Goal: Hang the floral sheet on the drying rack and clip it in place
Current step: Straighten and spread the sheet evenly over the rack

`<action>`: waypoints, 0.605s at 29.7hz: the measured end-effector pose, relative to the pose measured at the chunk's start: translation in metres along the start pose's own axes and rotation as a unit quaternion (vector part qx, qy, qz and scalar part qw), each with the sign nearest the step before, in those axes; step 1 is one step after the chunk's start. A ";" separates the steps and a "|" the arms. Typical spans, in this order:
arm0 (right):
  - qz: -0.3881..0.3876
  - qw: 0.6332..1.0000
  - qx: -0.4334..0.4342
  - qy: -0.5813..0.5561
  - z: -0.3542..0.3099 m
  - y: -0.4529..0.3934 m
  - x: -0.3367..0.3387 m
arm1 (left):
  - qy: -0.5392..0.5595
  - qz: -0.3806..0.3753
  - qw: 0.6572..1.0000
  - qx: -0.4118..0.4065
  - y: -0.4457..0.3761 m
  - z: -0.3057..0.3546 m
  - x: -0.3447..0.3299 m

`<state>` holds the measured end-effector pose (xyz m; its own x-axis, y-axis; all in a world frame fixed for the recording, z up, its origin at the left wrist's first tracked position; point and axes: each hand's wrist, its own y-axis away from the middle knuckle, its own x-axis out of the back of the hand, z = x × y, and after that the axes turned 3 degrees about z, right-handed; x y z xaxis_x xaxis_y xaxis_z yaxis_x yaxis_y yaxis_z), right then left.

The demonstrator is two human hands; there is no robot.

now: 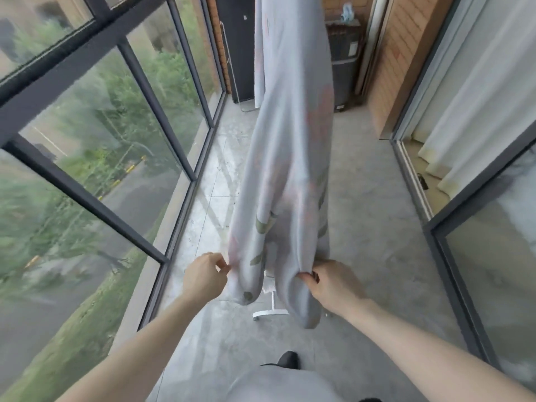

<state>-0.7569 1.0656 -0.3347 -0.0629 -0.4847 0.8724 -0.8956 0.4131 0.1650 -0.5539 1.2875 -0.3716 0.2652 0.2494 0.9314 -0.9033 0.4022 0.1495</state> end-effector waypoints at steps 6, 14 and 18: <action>-0.130 0.986 0.100 0.026 0.065 -0.005 0.014 | 0.224 0.135 0.961 0.083 0.073 0.064 0.022; -0.060 0.987 0.150 -0.007 0.139 -0.019 0.073 | 0.320 0.188 0.924 0.094 0.174 0.173 -0.009; -0.064 0.978 0.192 -0.046 0.131 -0.034 0.101 | 0.280 0.202 0.931 0.122 0.188 0.213 -0.038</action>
<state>-0.7903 0.9015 -0.3122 0.0378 -0.5876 0.8083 -0.9970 0.0319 0.0698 -0.8057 1.1660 -0.3081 -0.0392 0.7839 0.6196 -0.9990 -0.0178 -0.0408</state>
